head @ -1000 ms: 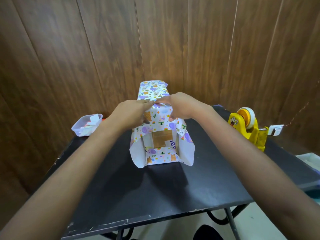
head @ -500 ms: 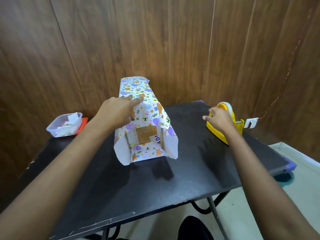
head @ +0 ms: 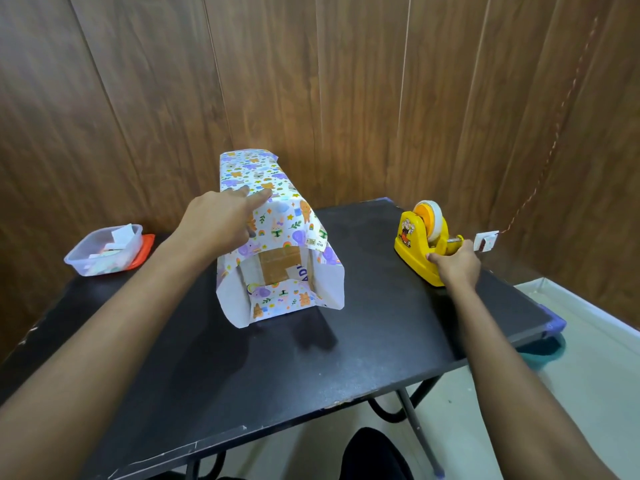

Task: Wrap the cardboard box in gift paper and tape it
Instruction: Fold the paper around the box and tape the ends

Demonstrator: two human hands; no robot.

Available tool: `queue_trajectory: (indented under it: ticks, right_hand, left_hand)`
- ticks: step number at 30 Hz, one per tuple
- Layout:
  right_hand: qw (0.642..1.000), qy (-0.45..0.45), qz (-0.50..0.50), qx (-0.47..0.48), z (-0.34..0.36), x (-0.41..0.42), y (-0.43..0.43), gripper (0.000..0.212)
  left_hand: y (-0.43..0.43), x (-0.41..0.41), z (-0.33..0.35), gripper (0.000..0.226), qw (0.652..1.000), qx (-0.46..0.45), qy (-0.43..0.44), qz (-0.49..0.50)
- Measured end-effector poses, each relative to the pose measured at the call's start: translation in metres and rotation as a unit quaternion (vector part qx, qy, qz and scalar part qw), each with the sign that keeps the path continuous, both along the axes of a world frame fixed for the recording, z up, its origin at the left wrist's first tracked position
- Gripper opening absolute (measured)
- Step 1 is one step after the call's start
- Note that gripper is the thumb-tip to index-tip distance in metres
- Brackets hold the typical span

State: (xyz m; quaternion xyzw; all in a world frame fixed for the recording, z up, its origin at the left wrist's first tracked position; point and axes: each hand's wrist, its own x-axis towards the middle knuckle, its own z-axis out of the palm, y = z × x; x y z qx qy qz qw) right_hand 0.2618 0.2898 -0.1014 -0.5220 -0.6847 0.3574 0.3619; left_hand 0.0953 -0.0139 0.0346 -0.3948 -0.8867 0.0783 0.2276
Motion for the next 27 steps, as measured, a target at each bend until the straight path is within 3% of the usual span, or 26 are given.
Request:
queue_trajectory:
  ticks: [9,14,22,25,27]
  right_hand:
    - [0.996,0.005,0.085,0.009,-0.003,-0.057,-0.058,0.05]
    - [0.988,0.019,0.156,-0.012,0.005,-0.074,-0.057,0.06]
    - [0.968,-0.076,0.237,-0.032,0.048,-0.07,-0.019,0.039]
    - [0.969,-0.062,0.23,-0.059,0.061,-0.075,-0.015,0.027]
    - [0.972,-0.029,0.219,-0.076,0.071,-0.073,-0.018,0.035]
  left_hand:
    - [-0.001,0.003,0.0,0.069,1.0,0.008,-0.008,0.01]
    - [-0.001,0.004,-0.001,0.069,1.0,0.009,-0.008,0.007]
    - [-0.002,0.003,-0.002,0.07,1.0,0.012,-0.008,0.007]
    - [-0.002,0.002,-0.001,0.07,1.0,0.01,-0.007,0.008]
    - [-0.001,0.001,-0.002,0.07,1.0,0.008,-0.004,0.007]
